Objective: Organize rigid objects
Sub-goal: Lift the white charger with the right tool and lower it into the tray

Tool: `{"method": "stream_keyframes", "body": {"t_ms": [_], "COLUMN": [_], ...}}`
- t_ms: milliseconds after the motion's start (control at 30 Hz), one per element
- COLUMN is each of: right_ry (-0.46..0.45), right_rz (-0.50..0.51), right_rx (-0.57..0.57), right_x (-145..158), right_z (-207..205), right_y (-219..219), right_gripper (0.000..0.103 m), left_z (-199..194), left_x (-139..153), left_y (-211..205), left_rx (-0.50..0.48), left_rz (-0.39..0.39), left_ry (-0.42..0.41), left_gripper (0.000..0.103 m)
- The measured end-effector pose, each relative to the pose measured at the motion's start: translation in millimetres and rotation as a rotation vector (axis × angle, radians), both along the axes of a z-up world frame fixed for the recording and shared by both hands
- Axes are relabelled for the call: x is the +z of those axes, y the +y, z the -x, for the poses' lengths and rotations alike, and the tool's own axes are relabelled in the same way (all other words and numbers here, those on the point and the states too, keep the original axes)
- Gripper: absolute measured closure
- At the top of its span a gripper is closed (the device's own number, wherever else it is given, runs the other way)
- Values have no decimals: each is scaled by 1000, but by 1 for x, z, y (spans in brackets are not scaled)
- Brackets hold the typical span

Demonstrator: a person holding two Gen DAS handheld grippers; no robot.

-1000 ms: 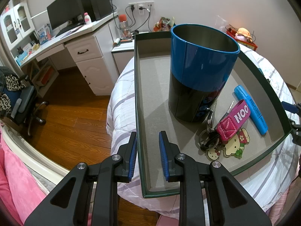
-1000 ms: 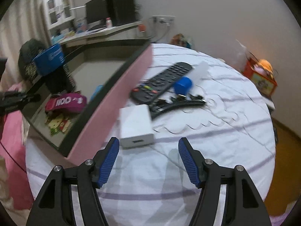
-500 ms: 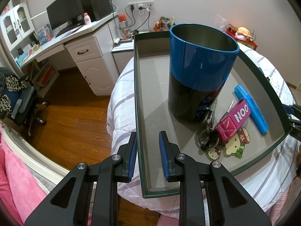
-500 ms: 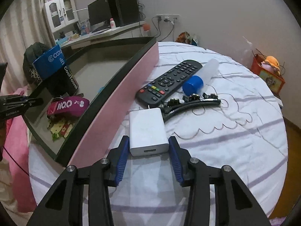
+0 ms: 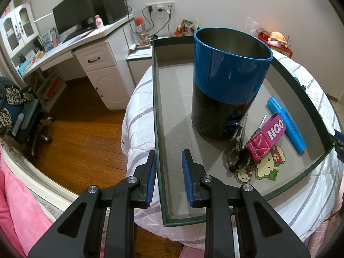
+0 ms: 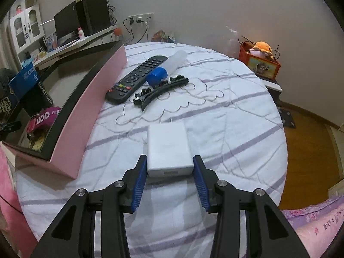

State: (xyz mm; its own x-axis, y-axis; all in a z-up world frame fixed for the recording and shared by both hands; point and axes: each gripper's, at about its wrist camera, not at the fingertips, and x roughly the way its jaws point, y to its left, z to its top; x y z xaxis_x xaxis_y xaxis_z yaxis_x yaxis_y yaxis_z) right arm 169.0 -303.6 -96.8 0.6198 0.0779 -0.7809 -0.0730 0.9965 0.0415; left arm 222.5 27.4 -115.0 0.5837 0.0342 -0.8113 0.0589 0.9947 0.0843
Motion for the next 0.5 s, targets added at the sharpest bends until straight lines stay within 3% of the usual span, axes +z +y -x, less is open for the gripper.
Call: {"method": "stream_keyframes", "body": {"t_ms": [100,233,267,300,500], "right_ry": [-5,-4,-4,-3,-24], "right_rz": [22,24,21,21,35], "right_rx": [-6,1,-2,-5,-3], "right_x": [0,-3,-3,-3,7], "right_z": [-8,-14,-15,-15,-14], "right_y": [4,7,7,7,13], "right_gripper": [46,46,48,61,62], "left_z": [0,1,0,0,0], "left_x": [-1,0,-1,-1,-1], "left_y": [-1,0,-1,0,0], "left_rx": [-1,-1,-1,-1,-1], "left_rz": [3,1,1,1,3], "left_ry": [-1,-1,-1,-1,-2], "left_gripper": [81,81,81,81,81]}}
